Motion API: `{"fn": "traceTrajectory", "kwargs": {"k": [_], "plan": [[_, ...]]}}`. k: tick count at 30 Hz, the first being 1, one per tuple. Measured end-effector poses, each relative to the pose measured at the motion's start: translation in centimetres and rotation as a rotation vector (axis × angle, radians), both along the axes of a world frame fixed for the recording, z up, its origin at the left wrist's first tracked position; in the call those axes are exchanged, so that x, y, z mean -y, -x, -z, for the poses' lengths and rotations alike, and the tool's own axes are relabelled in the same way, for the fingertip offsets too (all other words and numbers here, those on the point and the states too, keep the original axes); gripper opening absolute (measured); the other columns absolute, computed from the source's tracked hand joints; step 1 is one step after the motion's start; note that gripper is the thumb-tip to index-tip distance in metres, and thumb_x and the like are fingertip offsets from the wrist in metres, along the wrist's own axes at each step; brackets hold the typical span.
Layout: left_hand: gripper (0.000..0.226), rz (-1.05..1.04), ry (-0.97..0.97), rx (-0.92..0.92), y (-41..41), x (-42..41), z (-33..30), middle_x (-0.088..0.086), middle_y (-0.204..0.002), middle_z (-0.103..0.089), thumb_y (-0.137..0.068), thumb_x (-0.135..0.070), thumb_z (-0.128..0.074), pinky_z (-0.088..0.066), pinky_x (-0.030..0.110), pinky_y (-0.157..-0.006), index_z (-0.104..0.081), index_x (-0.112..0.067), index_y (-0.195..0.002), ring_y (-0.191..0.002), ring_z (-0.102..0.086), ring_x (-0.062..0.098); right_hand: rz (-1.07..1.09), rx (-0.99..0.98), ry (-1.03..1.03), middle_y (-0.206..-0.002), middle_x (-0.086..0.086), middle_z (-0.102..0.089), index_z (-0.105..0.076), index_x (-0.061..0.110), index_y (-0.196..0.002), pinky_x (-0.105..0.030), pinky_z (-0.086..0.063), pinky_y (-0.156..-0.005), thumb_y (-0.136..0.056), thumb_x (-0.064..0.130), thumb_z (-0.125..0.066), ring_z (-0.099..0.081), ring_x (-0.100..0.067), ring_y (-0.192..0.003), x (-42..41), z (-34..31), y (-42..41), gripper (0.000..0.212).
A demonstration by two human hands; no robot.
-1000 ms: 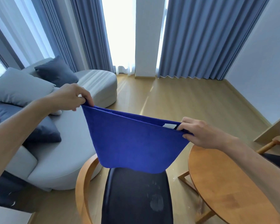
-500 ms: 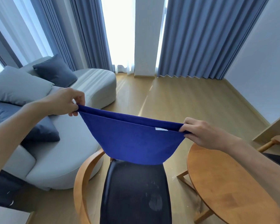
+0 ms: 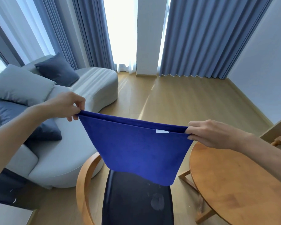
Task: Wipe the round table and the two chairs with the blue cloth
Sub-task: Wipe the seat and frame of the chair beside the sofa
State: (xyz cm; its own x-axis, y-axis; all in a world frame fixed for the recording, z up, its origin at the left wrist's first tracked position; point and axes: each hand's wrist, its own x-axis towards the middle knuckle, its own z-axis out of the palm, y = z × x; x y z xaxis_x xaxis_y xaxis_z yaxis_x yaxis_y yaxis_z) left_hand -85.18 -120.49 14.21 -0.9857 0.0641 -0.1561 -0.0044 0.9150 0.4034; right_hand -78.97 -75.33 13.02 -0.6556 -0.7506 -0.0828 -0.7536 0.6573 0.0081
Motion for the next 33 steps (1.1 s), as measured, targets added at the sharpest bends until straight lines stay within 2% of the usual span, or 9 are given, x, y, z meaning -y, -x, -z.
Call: {"fn": "traceTrajectory", "kwargs": {"k": [3, 7, 10, 15, 20, 22, 28, 31, 33], "plan": [[0.029, -0.146, -0.168, -0.093, 0.0, -0.5, 1.1, 0.016, -0.069, -0.061, -0.076, 0.011, -0.031, -0.049, 0.028, -0.039, -0.055, -0.003, -0.069, -0.047, -0.066, 0.022, -0.079, -0.014, 0.057, -0.099, -0.001, -0.061, -0.064, 0.011, -0.109, -0.019, -0.045, -0.061, -0.098, 0.014, -0.05, -0.059, -0.016, -0.072, 0.5, -0.7, -0.9, 0.018], [0.03, -0.205, -0.242, -0.121, -0.1, -0.6, 2.0, 0.018, -0.067, -0.064, -0.078, 0.012, -0.033, -0.053, 0.025, -0.044, -0.058, -0.002, -0.072, -0.048, -0.065, 0.024, -0.067, -0.019, 0.167, -0.089, -0.003, -0.065, -0.068, 0.007, -0.102, -0.023, -0.05, -0.057, -0.093, 0.007, -0.057, -0.061, -0.018, -0.064, 0.8, -0.5, -1.6, 0.014], [0.03, -0.161, -0.156, -0.119, -0.3, -0.5, 2.0, 0.009, -0.055, -0.068, -0.075, 0.012, -0.041, -0.05, 0.013, -0.048, -0.063, -0.008, -0.068, -0.041, -0.062, 0.011, -0.036, -0.06, 0.2, -0.089, -0.003, -0.066, -0.068, 0.006, -0.097, -0.024, -0.052, -0.059, -0.094, 0.01, -0.057, -0.063, -0.02, -0.065, 0.8, 0.6, -1.8, 0.012], [0.034, -0.036, -0.068, 0.01, -0.4, 0.1, 1.9, 0.001, -0.058, -0.07, -0.072, 0.012, -0.052, -0.053, 0.028, -0.069, -0.072, -0.014, -0.065, -0.051, -0.066, 0.009, -0.017, -0.112, 0.121, -0.081, -0.003, -0.065, -0.065, 0.006, -0.087, -0.032, -0.051, -0.051, -0.093, 0.012, -0.06, -0.059, -0.022, -0.056, 0.3, 0.9, -1.6, 0.01], [0.031, 0.143, -0.241, 0.036, -1.5, 0.8, 2.3, 0.007, -0.073, -0.071, -0.077, 0.021, -0.037, -0.054, 0.029, -0.06, -0.043, -0.009, -0.084, -0.062, -0.065, 0.021, 0.067, -0.019, 0.176, -0.09, 0.005, -0.065, -0.061, 0.013, -0.105, -0.025, -0.045, -0.058, -0.095, 0.01, -0.054, -0.057, -0.017, -0.064, -1.0, 0.6, -0.9, 0.013], [0.036, 0.205, -0.278, 0.016, -1.8, 0.8, 2.3, 0.008, -0.071, -0.069, -0.079, 0.022, -0.035, -0.052, 0.024, -0.06, -0.048, -0.011, -0.077, -0.064, -0.062, 0.021, 0.111, -0.003, 0.207, -0.085, 0.006, -0.064, -0.056, 0.015, -0.11, -0.024, -0.042, -0.055, -0.095, 0.01, -0.053, -0.053, -0.017, -0.059, -1.4, 0.5, -0.4, 0.016], [0.042, 0.274, -0.168, -0.099, -2.6, 0.4, 1.7, -0.005, -0.066, -0.069, -0.082, 0.017, -0.044, -0.051, 0.016, -0.066, -0.071, -0.016, -0.081, -0.058, -0.06, 0.004, 0.121, -0.007, 0.243, -0.093, 0.007, -0.068, -0.06, 0.015, -0.11, -0.027, -0.049, -0.06, -0.094, 0.008, -0.054, -0.059, -0.014, -0.068, -1.8, 0.2, 0.3, 0.018], [0.039, 0.329, -0.039, -0.167, -3.2, 0.0, 1.4, -0.005, -0.078, -0.068, -0.081, 0.014, -0.05, -0.053, 0.026, -0.073, -0.074, -0.016, -0.081, -0.068, -0.062, 0.004, 0.117, -0.022, 0.268, -0.101, 0.007, -0.069, -0.063, 0.013, -0.112, -0.031, -0.053, -0.066, -0.094, 0.007, -0.055, -0.063, -0.015, -0.078, -1.8, 0.2, 0.6, 0.021], [0.035, 0.367, 0.024, -0.178, -3.4, -0.1, 1.3, -0.006, -0.081, -0.067, -0.078, 0.013, -0.056, -0.048, 0.019, -0.072, -0.076, -0.015, -0.077, -0.067, -0.061, 0.006, 0.109, -0.039, 0.283, -0.099, 0.005, -0.069, -0.065, 0.012, -0.109, -0.034, -0.054, -0.064, -0.093, 0.004, -0.055, -0.064, -0.018, -0.079, -1.8, 0.3, 0.8, 0.02]]}}
